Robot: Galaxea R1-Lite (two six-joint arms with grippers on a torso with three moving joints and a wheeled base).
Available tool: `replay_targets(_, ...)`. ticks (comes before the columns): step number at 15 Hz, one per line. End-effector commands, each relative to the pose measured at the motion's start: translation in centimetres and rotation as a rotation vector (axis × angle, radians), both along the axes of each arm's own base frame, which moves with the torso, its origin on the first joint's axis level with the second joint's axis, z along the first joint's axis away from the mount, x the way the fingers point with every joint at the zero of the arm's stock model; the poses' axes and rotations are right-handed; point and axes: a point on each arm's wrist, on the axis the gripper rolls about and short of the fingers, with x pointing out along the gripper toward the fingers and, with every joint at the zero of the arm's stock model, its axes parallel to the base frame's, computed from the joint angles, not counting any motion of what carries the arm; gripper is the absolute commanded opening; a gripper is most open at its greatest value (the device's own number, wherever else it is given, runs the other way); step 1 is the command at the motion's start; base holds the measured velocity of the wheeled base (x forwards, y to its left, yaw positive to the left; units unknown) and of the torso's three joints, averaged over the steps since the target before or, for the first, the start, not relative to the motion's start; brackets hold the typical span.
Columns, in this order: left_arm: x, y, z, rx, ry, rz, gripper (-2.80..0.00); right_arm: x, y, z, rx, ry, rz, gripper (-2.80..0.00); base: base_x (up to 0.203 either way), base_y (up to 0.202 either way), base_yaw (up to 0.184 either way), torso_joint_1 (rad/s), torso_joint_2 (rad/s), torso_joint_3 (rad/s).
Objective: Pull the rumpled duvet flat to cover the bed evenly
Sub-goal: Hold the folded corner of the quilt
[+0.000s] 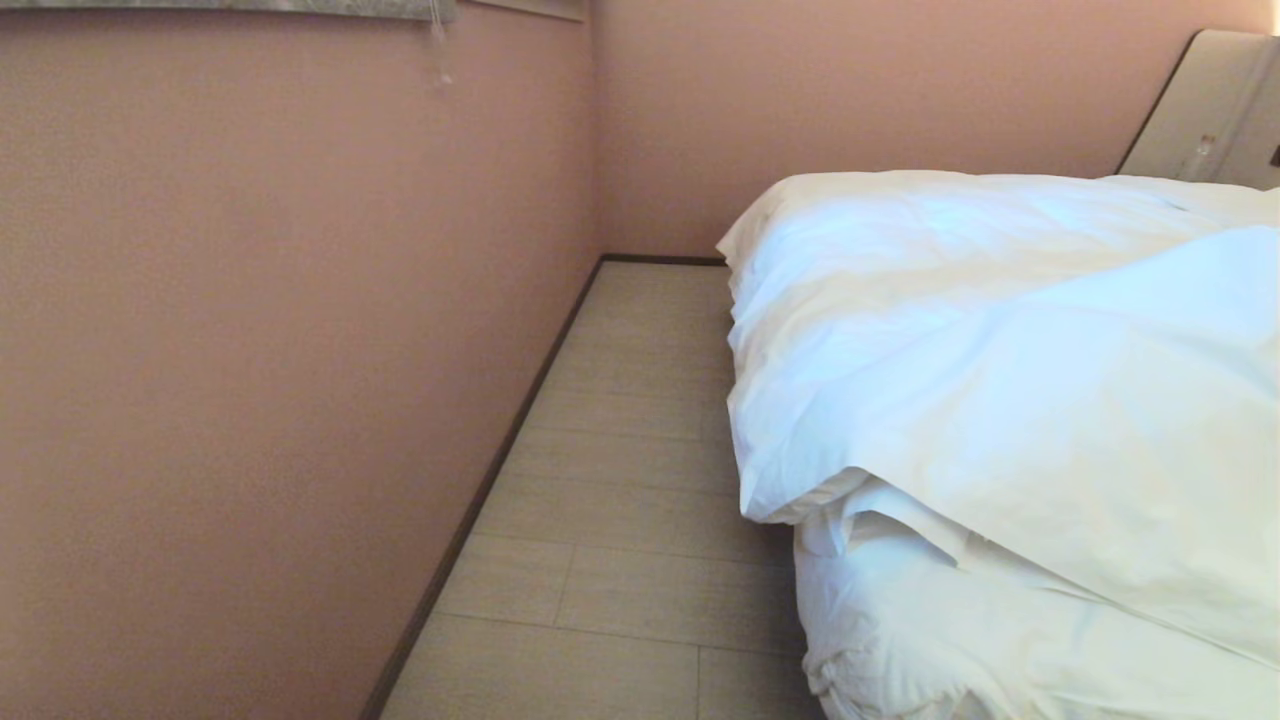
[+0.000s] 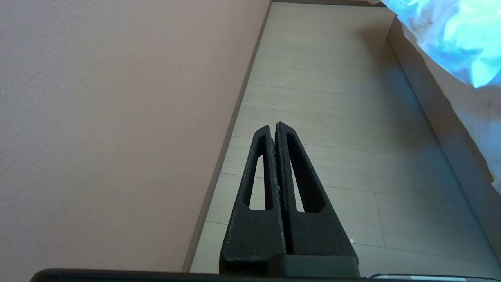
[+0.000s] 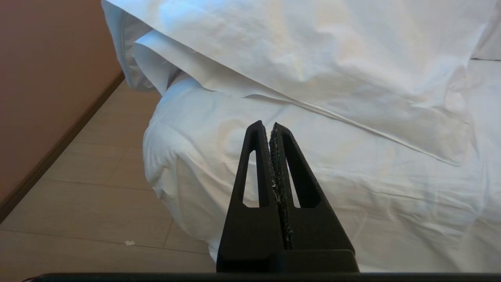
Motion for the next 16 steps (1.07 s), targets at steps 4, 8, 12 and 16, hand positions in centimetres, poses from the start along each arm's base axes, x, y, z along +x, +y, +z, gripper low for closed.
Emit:
replay_targets(4,0.00,0.00,0.01,-0.005,0.000,-0.001,-2.80,0.00,0.00,-0.01,0.000,0.000,0.000,-2.80,0.000,0.000,0.000,0.000,0.00,0.000)
replay_targets(8,0.00,0.00,0.01,-0.010,0.000,-0.002,-2.80,0.00,0.00,0.00,0.000,0.000,0.001,-2.80,-0.021,0.000,0.001,0.003,0.00,-0.001)
replay_targets(12,0.00,0.00,0.02,-0.010,-0.001,0.000,-2.80,0.00,0.00,0.00,0.000,0.000,0.000,-2.80,-0.185,0.000,0.001,0.001,0.01,0.001)
replay_targets(16,0.00,0.00,0.01,-0.010,0.000,-0.002,-2.80,0.00,0.00,0.00,0.000,0.000,0.001,-2.80,-0.067,0.000,0.000,-0.001,0.00,0.003)
